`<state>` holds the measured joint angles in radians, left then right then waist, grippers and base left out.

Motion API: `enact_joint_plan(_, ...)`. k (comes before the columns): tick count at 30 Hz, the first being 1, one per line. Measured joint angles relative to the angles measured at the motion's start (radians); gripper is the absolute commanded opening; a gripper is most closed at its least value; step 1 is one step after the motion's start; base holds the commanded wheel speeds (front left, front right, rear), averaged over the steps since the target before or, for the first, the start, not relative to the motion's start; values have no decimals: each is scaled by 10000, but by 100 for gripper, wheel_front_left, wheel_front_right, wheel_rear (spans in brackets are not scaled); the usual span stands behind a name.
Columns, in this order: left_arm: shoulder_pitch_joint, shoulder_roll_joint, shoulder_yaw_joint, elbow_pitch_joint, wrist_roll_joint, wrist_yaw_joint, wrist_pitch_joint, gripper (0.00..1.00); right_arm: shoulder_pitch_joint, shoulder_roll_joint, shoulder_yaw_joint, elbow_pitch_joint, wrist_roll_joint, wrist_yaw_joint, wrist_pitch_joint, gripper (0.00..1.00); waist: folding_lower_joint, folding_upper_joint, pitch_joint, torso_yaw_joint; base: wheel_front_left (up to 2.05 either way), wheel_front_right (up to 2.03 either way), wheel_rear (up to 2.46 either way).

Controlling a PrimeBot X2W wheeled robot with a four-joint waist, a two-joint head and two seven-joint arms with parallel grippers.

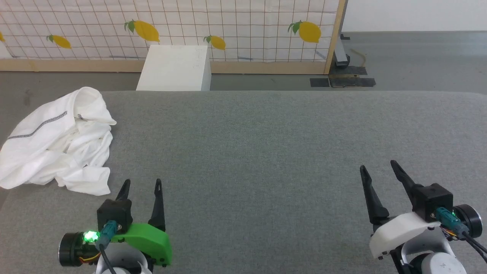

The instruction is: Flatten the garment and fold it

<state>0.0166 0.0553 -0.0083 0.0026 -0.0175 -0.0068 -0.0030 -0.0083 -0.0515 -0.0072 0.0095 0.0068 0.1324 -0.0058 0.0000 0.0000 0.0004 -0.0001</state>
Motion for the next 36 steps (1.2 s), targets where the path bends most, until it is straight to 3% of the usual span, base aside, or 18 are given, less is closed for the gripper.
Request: enact_joint_plan(36, 42, 12, -192, -278, 0, 313, -779, 100, -1, 0, -830, 612, 1014, 0, -748, 100, 0, 0, 34, 30, 0, 0, 0)
